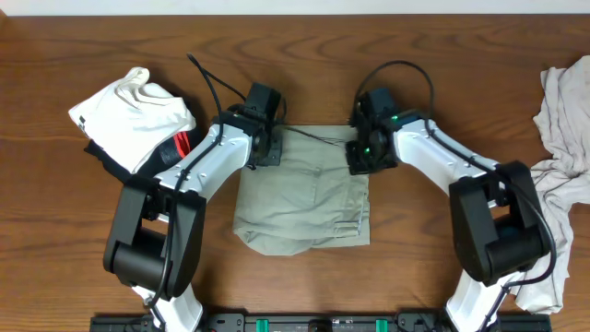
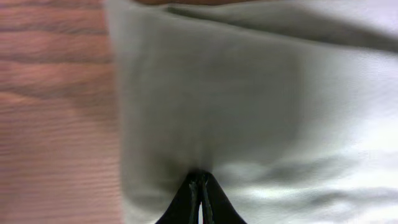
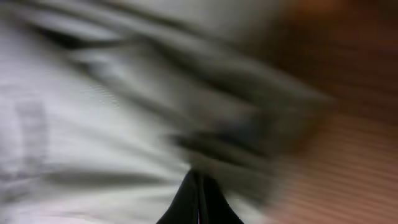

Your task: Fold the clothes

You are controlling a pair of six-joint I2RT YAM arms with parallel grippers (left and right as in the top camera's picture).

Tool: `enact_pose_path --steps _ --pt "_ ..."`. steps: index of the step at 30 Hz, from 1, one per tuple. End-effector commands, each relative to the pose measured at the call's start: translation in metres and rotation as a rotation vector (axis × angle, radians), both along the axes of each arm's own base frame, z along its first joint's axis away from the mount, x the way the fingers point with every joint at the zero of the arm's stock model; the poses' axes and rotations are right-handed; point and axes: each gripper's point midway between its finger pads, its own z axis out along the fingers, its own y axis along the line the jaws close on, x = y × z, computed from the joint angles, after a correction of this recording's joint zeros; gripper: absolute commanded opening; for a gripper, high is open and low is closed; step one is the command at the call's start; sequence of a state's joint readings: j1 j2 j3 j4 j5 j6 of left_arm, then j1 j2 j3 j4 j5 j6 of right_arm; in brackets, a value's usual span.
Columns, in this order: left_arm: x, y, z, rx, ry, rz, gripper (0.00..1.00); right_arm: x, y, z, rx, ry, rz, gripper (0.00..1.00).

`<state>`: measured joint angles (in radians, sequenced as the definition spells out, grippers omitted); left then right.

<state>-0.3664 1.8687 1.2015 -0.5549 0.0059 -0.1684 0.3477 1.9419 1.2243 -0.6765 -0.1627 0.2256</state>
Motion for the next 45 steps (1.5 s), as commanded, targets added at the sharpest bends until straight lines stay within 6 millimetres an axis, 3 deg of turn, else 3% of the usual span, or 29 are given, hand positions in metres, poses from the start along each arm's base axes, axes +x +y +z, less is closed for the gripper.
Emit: enact_pose_path --steps 1,5,8,10,13,15,18,21,26,36,41,45 --pt "0.000 0.024 -0.004 0.090 0.007 -0.006 0.06 0.013 -0.060 -0.003 -0.198 -0.028 -0.129 0.01" --pt "0.002 0.038 0.001 0.085 0.012 0.030 0.06 0.008 -0.079 -0.002 -0.181 0.021 -0.180 0.01" --pt "-0.006 0.036 0.021 0.025 0.039 0.041 0.17 0.004 -0.079 0.003 -0.104 0.048 -0.158 0.04" --pt "-0.012 0.037 0.037 -0.003 0.044 0.065 0.35 0.003 -0.081 0.010 -0.069 0.052 -0.173 0.09" --pt "-0.025 0.046 0.060 -0.018 0.041 0.125 0.75 0.002 -0.082 0.021 -0.007 0.051 -0.180 0.24" --pt "-0.035 0.049 0.068 -0.042 0.062 0.153 0.89 0.001 -0.078 0.027 0.037 0.049 -0.158 0.34" --pt "-0.049 0.049 0.063 -0.068 0.125 0.156 0.98 -0.001 -0.075 0.029 0.066 0.058 -0.149 0.43" --pt "-0.066 0.047 0.044 -0.091 0.200 0.130 0.98 -0.003 -0.075 0.029 0.064 0.066 -0.149 0.46" --pt "-0.090 0.026 0.021 -0.232 0.309 0.023 0.98 -0.007 -0.075 0.029 0.060 0.084 -0.148 0.47" --pt "-0.098 0.040 -0.011 -0.224 0.350 0.014 0.98 -0.009 -0.075 0.029 0.059 0.091 -0.142 0.48" --pt "-0.107 0.019 -0.034 -0.342 0.421 0.003 0.98 -0.010 -0.075 0.028 0.059 0.092 -0.142 0.48" --pt "-0.108 0.006 -0.037 -0.420 0.446 -0.001 0.98 -0.012 -0.075 0.028 0.057 0.102 -0.142 0.48"
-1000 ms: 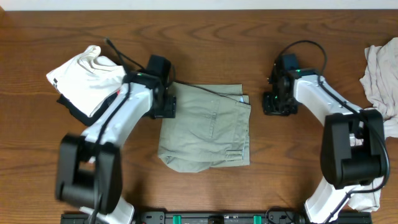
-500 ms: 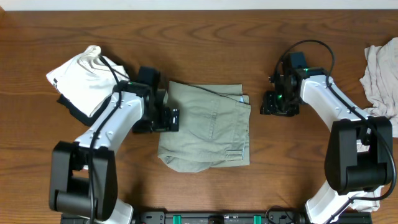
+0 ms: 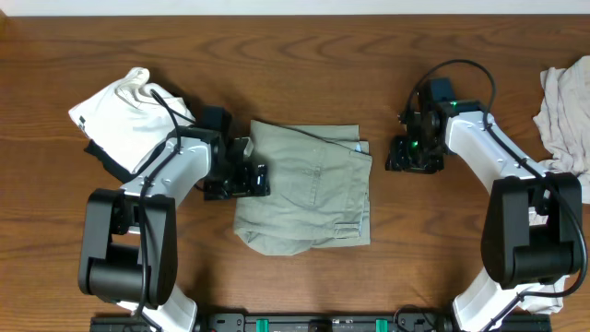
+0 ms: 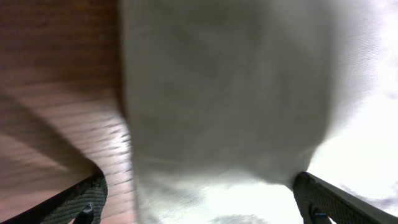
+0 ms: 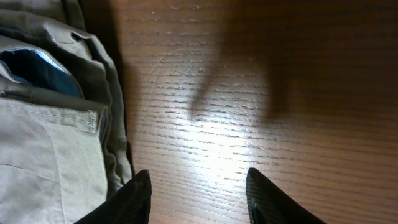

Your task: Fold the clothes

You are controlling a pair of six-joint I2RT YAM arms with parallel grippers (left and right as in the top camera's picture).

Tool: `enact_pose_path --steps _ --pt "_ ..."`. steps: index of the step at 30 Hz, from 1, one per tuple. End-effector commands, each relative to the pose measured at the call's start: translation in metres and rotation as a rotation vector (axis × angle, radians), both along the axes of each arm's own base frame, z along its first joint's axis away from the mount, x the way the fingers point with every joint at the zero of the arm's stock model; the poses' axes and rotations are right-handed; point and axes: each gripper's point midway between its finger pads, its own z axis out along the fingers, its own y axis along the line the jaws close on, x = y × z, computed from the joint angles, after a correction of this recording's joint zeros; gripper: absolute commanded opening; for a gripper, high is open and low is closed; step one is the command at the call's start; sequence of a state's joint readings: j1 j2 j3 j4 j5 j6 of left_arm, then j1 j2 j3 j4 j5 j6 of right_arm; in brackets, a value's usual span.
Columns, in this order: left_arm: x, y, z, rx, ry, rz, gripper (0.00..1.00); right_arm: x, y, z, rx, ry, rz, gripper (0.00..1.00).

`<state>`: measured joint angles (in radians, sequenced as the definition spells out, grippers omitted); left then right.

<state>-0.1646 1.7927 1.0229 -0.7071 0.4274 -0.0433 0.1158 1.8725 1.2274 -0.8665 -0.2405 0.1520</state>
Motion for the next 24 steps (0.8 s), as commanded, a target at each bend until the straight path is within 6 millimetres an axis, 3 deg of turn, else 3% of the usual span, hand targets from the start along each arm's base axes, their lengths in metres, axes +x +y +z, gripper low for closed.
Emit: enact_pose_path --steps 1,7,9,11,17,19,22,24 --pt "-0.023 -0.020 -0.020 -0.124 0.111 -0.021 0.98 0.000 0.001 0.006 0.013 -0.014 0.008 0.48" --pt "-0.013 -0.041 -0.009 -0.258 0.073 -0.028 0.99 0.001 0.001 0.006 0.013 -0.017 0.007 0.48" --pt "-0.013 -0.044 -0.009 -0.261 0.067 -0.036 0.93 0.001 0.001 0.006 0.013 -0.016 0.007 0.47" --pt "-0.013 -0.047 -0.009 -0.262 0.062 -0.048 0.82 0.001 0.001 0.006 0.013 -0.016 0.007 0.47" --pt "-0.015 -0.062 -0.009 -0.266 0.039 -0.103 0.35 0.001 0.001 0.006 0.013 -0.016 0.007 0.47" --pt "-0.017 -0.066 -0.009 -0.267 0.036 -0.116 0.25 0.001 0.001 0.006 0.013 -0.014 0.007 0.47" --pt "-0.016 -0.068 -0.009 -0.269 0.033 -0.115 0.27 0.000 0.004 0.007 0.031 -0.013 0.009 0.45" --pt "-0.014 -0.069 -0.008 -0.272 0.035 -0.099 0.42 0.001 0.021 0.014 0.134 -0.033 0.066 0.41"
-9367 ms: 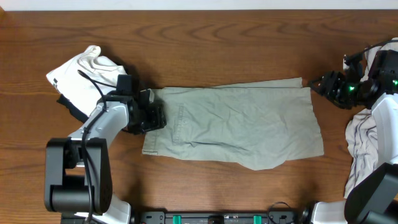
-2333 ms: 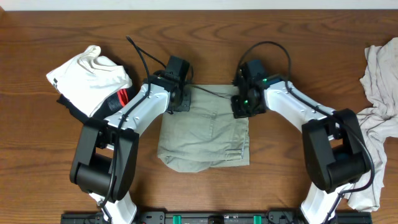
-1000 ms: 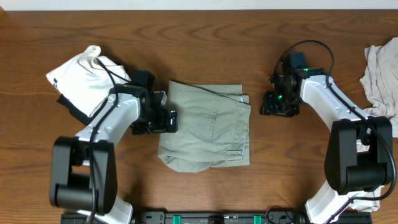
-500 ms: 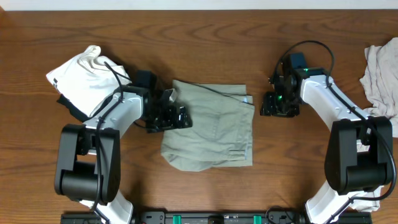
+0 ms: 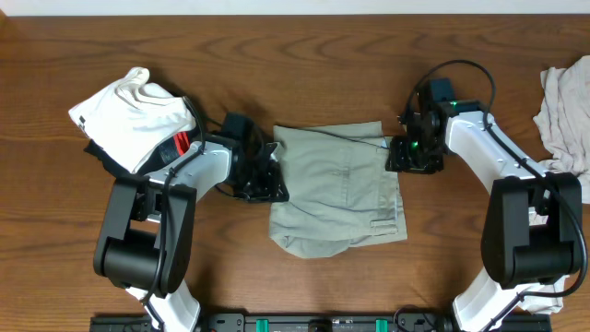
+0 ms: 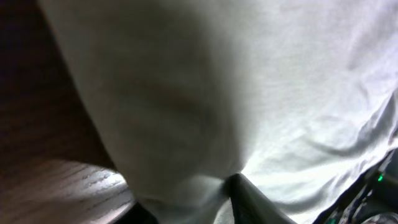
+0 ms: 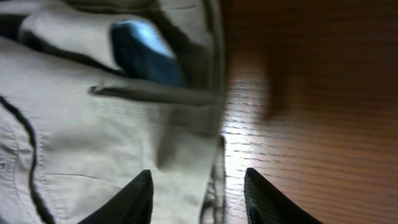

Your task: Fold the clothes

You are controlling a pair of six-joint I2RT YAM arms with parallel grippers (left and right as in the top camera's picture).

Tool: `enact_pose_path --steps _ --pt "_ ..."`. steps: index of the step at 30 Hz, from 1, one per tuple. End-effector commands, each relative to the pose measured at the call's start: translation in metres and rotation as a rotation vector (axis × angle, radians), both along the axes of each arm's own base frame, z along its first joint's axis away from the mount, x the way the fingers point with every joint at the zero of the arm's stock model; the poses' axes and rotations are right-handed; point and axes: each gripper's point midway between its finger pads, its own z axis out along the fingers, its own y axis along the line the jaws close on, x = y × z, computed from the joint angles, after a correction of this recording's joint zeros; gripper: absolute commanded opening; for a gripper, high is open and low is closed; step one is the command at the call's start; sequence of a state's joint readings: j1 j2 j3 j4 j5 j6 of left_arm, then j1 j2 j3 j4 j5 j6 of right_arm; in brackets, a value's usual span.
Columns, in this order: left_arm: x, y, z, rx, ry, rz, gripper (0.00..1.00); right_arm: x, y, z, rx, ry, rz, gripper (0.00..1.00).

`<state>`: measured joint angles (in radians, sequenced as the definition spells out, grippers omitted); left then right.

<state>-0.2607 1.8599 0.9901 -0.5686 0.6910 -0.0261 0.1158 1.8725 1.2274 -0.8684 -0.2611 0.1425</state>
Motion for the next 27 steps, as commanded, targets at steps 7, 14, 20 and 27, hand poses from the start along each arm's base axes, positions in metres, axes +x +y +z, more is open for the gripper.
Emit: enact_pose_path --steps 7,14,20,27 --pt "0.002 -0.004 -0.003 -0.022 0.021 0.038 0.50 0.015 0.080 0.065 0.527 -0.190 0.210 0.12" --pt "0.005 -0.007 -0.001 -0.035 0.019 0.048 0.50 0.004 0.103 0.050 0.430 -0.166 0.278 0.01" --pt "0.005 -0.006 -0.002 -0.034 0.020 0.049 0.69 -0.009 0.107 0.013 0.221 -0.102 0.284 0.01" --pt "0.005 0.000 -0.002 -0.026 0.037 0.072 0.90 -0.034 0.111 -0.029 0.147 0.038 0.268 0.01"
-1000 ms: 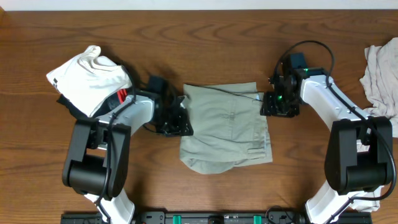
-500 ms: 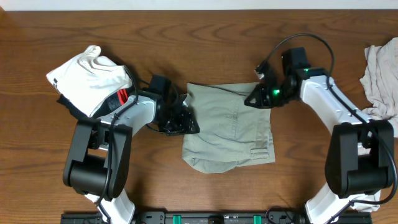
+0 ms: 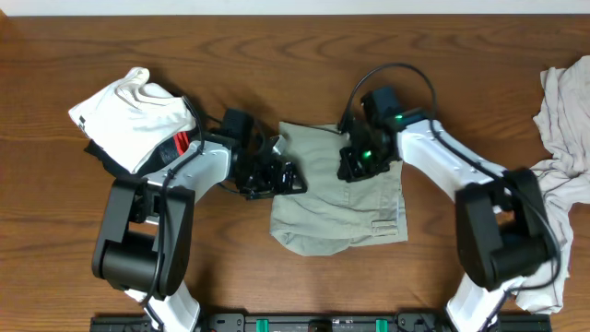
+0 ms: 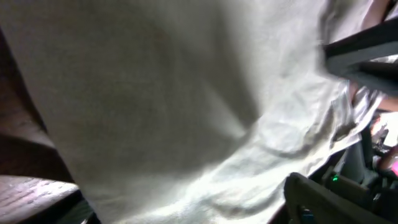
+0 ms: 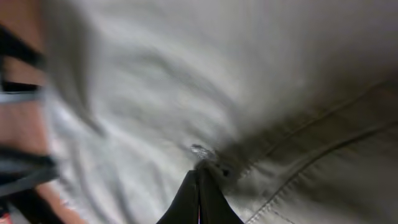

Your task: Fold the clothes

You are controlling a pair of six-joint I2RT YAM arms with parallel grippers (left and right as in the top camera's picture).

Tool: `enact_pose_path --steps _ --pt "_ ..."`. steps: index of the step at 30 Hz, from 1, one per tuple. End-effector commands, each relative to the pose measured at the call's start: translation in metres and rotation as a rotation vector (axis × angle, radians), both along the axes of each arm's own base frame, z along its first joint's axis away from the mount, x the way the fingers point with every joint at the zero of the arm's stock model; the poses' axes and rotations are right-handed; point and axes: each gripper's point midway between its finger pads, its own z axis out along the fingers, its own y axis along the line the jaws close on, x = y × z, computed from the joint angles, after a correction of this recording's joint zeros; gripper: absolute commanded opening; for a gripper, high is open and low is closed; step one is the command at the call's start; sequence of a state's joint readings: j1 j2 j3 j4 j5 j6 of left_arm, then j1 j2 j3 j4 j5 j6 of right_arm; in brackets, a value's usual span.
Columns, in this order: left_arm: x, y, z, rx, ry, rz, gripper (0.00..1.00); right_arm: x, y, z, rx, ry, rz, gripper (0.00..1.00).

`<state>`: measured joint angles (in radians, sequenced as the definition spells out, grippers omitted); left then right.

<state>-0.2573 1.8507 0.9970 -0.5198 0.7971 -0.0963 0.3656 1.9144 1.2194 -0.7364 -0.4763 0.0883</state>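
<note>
Folded khaki shorts (image 3: 343,207) lie in the middle of the wooden table (image 3: 304,55). My left gripper (image 3: 284,175) is at their left edge, open, its fingers (image 4: 314,199) spread wide on either side of the pale cloth (image 4: 186,93) that fills its view. The right gripper (image 3: 354,164) sits on the upper part of the shorts, shut, with its tips (image 5: 199,175) pinching a bunched bit of fabric (image 5: 280,81) beside a stitched seam.
A white garment (image 3: 134,115) is heaped at the left over something dark and red. More pale grey clothes (image 3: 562,120) hang at the right table edge. Black cables loop above both wrists.
My right gripper, then open at the shorts' right edge, is now over their upper middle and shut on the cloth. The left gripper's fingers stand wider apart at the left edge.
First both grippers were shut on the far edge of the shorts. Then both stood open, left at the left edge, right off to the side. Later the shorts lay further right, with both grippers at their edges. Now the right one pinches them.
</note>
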Motion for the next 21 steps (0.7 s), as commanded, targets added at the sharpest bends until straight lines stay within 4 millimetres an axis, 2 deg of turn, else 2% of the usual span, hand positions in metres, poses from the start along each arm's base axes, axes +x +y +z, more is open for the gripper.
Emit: enact_pose_path --steps 1,6,11,16,19,21 --pt "-0.003 0.018 -0.019 0.087 0.040 0.036 0.91 -0.014 -0.012 -0.036 -0.112 0.102 -0.060 0.01" --pt "0.000 0.024 -0.019 0.091 0.067 0.088 0.92 -0.023 -0.016 -0.060 -0.142 0.177 -0.077 0.01" --pt "0.000 0.022 -0.024 0.129 0.088 0.126 0.93 -0.024 -0.017 -0.061 -0.144 0.181 -0.077 0.01" --pt "0.003 0.006 -0.025 0.116 0.072 0.138 0.93 -0.024 -0.017 -0.061 -0.144 0.181 -0.077 0.01" --pt "0.001 -0.006 -0.024 0.110 0.062 0.120 0.79 -0.023 -0.017 -0.061 -0.144 0.180 -0.077 0.01" --pt "-0.002 -0.012 -0.024 0.108 0.052 0.098 0.66 -0.023 -0.016 -0.061 -0.143 0.177 -0.076 0.01"
